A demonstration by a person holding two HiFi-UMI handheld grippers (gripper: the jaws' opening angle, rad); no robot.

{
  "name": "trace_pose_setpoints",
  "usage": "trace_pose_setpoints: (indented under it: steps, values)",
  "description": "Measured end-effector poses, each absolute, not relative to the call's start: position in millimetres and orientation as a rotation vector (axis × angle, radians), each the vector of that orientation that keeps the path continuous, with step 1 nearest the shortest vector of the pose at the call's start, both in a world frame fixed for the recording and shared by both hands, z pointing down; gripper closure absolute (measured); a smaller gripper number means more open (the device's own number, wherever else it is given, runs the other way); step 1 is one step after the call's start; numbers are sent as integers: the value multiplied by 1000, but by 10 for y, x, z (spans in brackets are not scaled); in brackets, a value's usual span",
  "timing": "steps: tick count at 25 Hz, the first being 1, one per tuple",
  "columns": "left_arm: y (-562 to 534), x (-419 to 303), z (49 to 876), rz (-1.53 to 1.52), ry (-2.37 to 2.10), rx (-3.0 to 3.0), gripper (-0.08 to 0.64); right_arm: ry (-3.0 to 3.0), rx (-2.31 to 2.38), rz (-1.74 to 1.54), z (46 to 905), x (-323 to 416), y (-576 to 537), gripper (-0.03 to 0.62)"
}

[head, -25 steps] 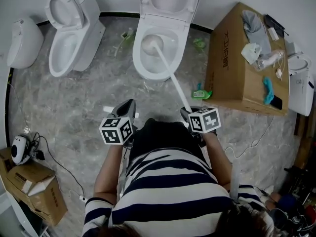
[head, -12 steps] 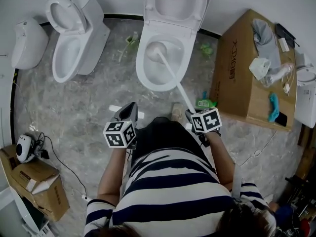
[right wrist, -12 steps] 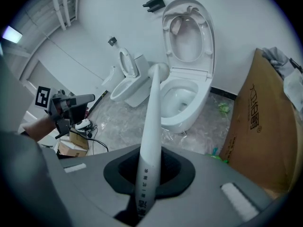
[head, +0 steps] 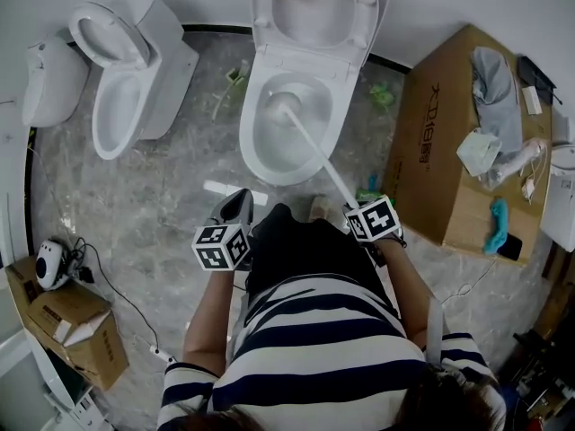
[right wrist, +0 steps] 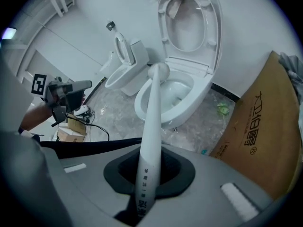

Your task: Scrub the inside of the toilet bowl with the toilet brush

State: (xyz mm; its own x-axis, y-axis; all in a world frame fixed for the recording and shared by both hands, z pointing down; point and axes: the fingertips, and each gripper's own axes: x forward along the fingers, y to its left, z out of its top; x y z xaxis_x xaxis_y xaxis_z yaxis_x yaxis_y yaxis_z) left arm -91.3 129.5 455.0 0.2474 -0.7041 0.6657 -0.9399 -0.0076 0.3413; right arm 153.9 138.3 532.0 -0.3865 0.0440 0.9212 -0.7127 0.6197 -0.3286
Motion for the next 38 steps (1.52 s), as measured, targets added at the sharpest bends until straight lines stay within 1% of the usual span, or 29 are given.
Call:
trace_pose_setpoints:
  steps: [9, 20, 26, 38]
  values:
    - [753, -768, 4825, 454, -1554, 1744, 560, -1726, 420, 814, 5735, 1646, 918, 560]
    - [499, -652, 5256, 555, -1480, 1772, 560, -1627, 381, 860, 6217, 1545, 686, 558]
    - [387, -716, 5498, 592, -1412, 1779, 560, -1572, 376, 870, 6364, 1352, 561, 558]
    - [-67, -1095, 5877, 654, -1319, 1803, 560, -1495, 392, 928, 6622, 784, 346, 560]
